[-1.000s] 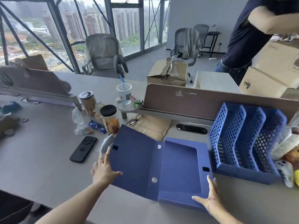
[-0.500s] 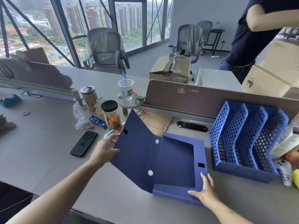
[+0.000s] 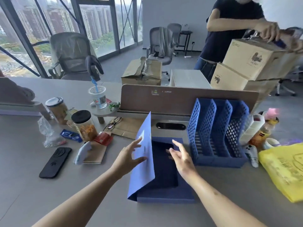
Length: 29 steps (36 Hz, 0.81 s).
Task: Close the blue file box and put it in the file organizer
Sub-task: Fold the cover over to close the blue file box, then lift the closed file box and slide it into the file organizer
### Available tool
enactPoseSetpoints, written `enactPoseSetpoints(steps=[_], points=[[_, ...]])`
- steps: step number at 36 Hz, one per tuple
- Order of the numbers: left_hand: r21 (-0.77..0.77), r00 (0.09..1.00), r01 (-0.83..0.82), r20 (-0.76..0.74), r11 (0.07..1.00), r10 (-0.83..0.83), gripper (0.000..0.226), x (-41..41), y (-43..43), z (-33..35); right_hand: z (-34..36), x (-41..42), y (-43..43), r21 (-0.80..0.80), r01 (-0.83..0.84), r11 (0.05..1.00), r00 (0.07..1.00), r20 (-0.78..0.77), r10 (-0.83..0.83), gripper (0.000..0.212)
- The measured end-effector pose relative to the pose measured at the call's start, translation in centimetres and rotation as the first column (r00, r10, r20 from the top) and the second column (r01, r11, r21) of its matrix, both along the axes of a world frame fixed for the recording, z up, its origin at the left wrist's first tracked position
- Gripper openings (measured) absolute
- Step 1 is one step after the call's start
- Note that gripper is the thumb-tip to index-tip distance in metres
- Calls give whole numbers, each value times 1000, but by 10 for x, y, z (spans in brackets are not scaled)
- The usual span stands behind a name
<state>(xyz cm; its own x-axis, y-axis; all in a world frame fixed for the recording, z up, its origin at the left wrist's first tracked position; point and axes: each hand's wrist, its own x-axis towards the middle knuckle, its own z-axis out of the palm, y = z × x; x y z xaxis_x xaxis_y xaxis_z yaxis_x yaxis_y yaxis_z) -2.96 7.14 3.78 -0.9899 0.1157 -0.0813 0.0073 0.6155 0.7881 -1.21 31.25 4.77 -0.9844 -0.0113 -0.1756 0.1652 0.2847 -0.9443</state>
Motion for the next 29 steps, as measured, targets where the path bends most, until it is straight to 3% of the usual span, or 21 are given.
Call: enactPoseSetpoints(steps=[6, 11, 17, 19, 24, 29], points=[[-74, 991, -94, 84, 993, 101, 119, -8, 22, -27, 4, 15, -7, -88, 7, 996, 1000, 14, -6, 50], [-73, 973, -73, 216, 995, 87, 138, -16, 32, -44, -8, 19, 10, -4, -42, 999, 997, 61, 43, 59], [45, 916, -150, 382, 988, 121, 137, -41, 24, -95, -17, 19, 39, -12, 12, 1000, 996, 89, -10, 53], [68, 896, -167, 427, 984, 123, 144, -37, 31, -83, -18, 22, 47, 1, 13, 1000, 994, 111, -13, 53], [27, 859, -219, 480, 975, 179, 126, -38, 47, -80, -28, 23, 61, 9, 50, 999, 984, 173, -51, 54], [-76, 827, -269, 492, 960, 271, 141, -43, 59, -82, -43, 21, 70, 20, 36, 999, 974, 221, -39, 57]])
